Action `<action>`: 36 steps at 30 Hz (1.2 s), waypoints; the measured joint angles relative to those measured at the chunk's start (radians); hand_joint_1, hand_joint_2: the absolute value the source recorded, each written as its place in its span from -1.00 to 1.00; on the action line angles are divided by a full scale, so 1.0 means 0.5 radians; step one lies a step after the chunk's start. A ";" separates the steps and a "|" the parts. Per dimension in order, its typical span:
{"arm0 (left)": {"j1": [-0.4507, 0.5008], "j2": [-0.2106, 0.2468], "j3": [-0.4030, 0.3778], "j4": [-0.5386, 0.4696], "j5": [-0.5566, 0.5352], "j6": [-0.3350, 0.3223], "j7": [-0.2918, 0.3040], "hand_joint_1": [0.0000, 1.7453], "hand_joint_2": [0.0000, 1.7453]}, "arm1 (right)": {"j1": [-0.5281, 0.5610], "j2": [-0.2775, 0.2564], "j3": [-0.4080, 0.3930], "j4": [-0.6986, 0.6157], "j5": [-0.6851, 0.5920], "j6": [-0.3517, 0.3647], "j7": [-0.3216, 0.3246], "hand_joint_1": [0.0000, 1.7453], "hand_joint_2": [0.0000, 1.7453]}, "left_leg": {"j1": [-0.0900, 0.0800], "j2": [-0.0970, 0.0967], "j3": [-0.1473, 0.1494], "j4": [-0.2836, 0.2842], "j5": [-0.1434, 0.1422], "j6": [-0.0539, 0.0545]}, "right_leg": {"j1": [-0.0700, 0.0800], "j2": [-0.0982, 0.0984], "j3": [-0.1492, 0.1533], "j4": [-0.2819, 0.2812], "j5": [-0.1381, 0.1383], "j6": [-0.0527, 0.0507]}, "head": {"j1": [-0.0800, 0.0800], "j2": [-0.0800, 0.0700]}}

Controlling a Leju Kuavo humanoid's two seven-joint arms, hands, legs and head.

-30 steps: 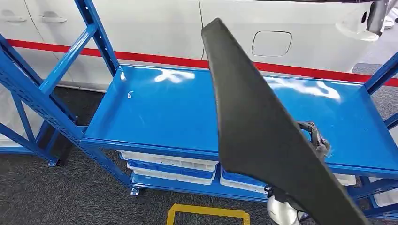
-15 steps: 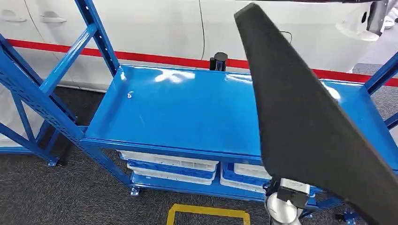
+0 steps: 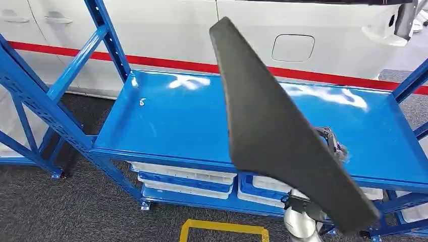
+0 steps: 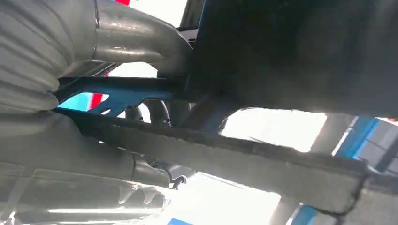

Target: Take the parts from the cabinet and place them on the table.

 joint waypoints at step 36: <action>-0.018 -0.014 -0.001 0.004 -0.009 -0.002 -0.014 -1.00 1.00 | -0.077 -0.007 -0.077 0.201 0.034 0.014 0.066 1.00 1.00 | -0.018 0.020 -0.026 0.002 0.037 -0.052 | 0.015 0.012 0.440 -0.646 0.170 0.025 | 0.000 0.000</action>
